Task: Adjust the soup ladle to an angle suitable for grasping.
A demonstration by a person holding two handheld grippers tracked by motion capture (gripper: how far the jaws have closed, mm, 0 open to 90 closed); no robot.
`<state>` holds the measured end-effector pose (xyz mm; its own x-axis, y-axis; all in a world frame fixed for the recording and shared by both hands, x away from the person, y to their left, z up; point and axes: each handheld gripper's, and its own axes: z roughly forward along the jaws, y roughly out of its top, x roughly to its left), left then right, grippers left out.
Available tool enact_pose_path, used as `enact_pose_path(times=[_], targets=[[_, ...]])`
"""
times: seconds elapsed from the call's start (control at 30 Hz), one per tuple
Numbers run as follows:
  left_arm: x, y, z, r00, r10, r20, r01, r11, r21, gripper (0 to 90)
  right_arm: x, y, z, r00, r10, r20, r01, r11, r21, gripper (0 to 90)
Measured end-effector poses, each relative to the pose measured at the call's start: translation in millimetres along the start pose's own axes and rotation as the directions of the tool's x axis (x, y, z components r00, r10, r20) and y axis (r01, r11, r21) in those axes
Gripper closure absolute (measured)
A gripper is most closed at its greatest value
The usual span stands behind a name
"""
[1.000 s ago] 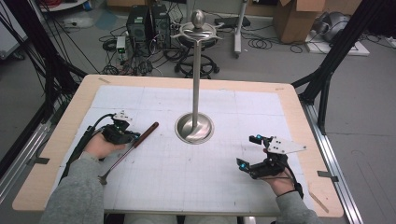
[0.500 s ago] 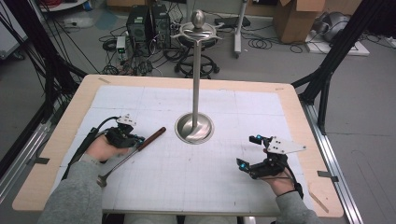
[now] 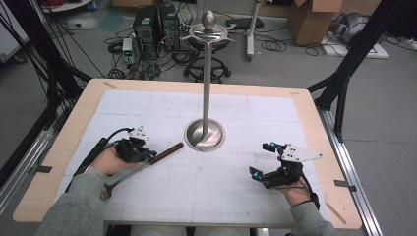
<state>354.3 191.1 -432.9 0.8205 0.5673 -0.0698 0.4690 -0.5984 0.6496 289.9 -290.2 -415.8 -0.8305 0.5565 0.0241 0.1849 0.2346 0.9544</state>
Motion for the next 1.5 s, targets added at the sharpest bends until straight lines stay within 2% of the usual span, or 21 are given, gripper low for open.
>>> enact_pose_path(times=[0.07,0.2,0.3,0.43,0.6,0.7,0.87,0.97,1.03,1.3,1.33,1.4,1.5], targets=[[-5.0,0.6,0.2,0.9997,0.017,0.020,-0.017,0.9998,0.008,89.7,-0.1,-0.1,0.2,1.0000,-0.001,0.000,0.001,1.000,0.000,1.2],[-13.9,1.3,0.5,0.9973,0.069,0.026,-0.069,0.9975,0.014,89.7,-0.2,-0.1,0.0,1.0000,0.001,0.000,-0.001,1.000,0.000,1.2],[-19.5,1.6,1.0,0.9956,0.081,0.046,-0.082,0.9964,0.018,89.7,0.1,-0.1,-0.1,1.0000,0.001,0.000,-0.001,1.000,0.002,1.2],[-27.0,2.7,1.4,0.9937,0.101,0.048,-0.103,0.9943,0.028,89.7,-0.3,-0.1,-0.2,1.0000,0.000,0.001,0.000,1.000,0.001,1.2],[-36.8,4.4,2.0,0.9861,0.152,0.067,-0.155,0.9867,0.048,89.7,-0.3,-0.2,0.1,1.0000,0.000,0.001,0.000,1.000,0.000,1.2],[-39.5,4.5,1.9,0.9856,0.149,0.080,-0.153,0.9869,0.050,89.7,-0.1,-0.2,-0.4,1.0000,0.003,0.002,-0.003,1.000,0.003,1.2],[-46.8,4.4,1.9,0.9794,0.172,0.106,-0.178,0.9823,0.058,89.7,-0.3,-0.4,-0.2,1.0000,0.004,0.001,-0.004,1.000,0.003,1.2],[-50.8,4.2,2.1,0.9754,0.192,0.108,-0.199,0.9785,0.056,89.7,-0.3,-0.4,-0.1,1.0000,0.002,0.001,-0.002,1.000,0.003,1.2],[-52.5,3.9,1.5,0.9749,0.198,0.102,-0.205,0.9769,0.061,89.7,-0.1,-0.3,-0.2,1.0000,0.002,0.002,-0.002,1.000,0.002,1.2],[-54.0,4.1,1.0,0.9743,0.207,0.089,-0.211,0.9769,0.035,89.7,-0.6,-0.5,-0.1,1.0000,-0.001,0.003,0.001,1.000,0.007,1.2],[-53.6,5.8,-0.4,0.9748,0.205,0.088,-0.208,0.9780,0.022,89.6,-0.7,-0.6,0.0,1.0000,-0.001,0.004,0.001,1.000,0.006,1.2],[-52.9,10.3,-7.1,0.9794,0.189,0.072,-0.187,0.9817,-0.036,89.6,-0.9,-0.7,0.1,1.0000,-0.002,0.004,0.002,1.000,0.007,1.2],[-51.3,15.1,-21.1,0.9815,0.178,0.071,-0.170,0.9800,-0.104,89.5,-0.5,-0.8,-0.5,1.0000,0.005,0.002,-0.005,1.000,0.008,1.2]])
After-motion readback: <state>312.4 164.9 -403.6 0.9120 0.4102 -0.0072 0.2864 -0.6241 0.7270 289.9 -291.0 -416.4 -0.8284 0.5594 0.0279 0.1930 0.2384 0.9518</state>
